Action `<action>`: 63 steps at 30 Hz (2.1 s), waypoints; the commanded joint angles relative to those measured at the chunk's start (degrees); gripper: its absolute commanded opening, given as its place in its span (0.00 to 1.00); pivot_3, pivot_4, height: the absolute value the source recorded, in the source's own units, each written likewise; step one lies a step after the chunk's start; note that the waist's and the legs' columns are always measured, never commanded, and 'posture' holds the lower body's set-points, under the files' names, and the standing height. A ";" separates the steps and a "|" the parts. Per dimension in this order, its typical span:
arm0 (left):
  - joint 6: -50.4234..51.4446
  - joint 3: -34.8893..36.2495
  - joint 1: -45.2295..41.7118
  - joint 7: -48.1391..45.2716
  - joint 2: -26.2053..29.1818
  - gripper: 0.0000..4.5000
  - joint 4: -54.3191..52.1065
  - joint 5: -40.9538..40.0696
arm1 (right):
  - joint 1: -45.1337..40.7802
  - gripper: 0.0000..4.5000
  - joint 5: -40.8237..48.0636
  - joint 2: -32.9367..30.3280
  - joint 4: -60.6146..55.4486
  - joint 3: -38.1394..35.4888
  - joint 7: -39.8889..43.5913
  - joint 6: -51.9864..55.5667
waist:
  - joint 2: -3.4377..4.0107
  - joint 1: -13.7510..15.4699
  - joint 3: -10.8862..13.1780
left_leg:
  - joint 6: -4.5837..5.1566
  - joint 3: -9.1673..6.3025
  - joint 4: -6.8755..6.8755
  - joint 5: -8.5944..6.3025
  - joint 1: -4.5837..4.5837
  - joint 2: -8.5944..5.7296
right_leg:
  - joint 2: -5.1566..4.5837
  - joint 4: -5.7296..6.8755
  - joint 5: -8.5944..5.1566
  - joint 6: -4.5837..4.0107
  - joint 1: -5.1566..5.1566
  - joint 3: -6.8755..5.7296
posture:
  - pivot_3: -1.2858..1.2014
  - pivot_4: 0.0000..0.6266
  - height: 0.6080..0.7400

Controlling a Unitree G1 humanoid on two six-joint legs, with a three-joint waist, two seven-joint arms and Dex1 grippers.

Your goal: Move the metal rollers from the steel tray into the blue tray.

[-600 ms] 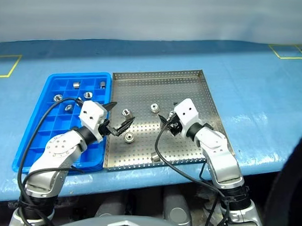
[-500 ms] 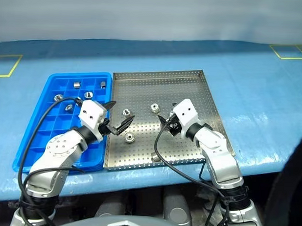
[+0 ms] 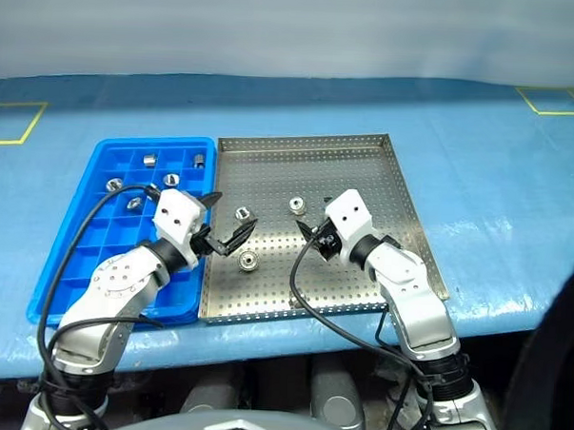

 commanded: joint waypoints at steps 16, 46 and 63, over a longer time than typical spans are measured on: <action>16.57 0.90 -7.82 13.42 -10.16 1.00 -4.64 0.35 | -0.34 0.81 -0.07 0.69 -1.89 -0.34 -1.30 -0.46 | -0.01 0.18 0.00 | 0.04 0.00 0.11 -0.02 -0.01 -0.03 | -0.01 0.01 0.03 0.05 0.05 0.01 | 0.45 0.24 1.00; 42.58 1.53 -27.82 27.48 -22.18 1.00 16.04 9.45 | 0.28 0.81 -1.65 2.18 -2.26 -1.07 -4.97 -1.72 | -0.03 -0.06 0.00 | 0.03 -0.01 0.14 -0.02 -0.03 -0.08 | 0.01 0.00 0.05 0.06 0.04 0.02 | 0.44 0.24 1.00; 40.99 4.13 -26.57 26.93 -24.12 0.57 22.40 8.58 | 0.27 0.81 -1.59 2.21 -2.25 -1.04 -5.68 -1.88 | -0.02 -0.10 -0.02 | 0.01 -0.01 0.15 -0.01 0.00 -0.08 | -0.02 0.03 0.05 0.07 0.07 0.03 | 0.44 0.24 1.00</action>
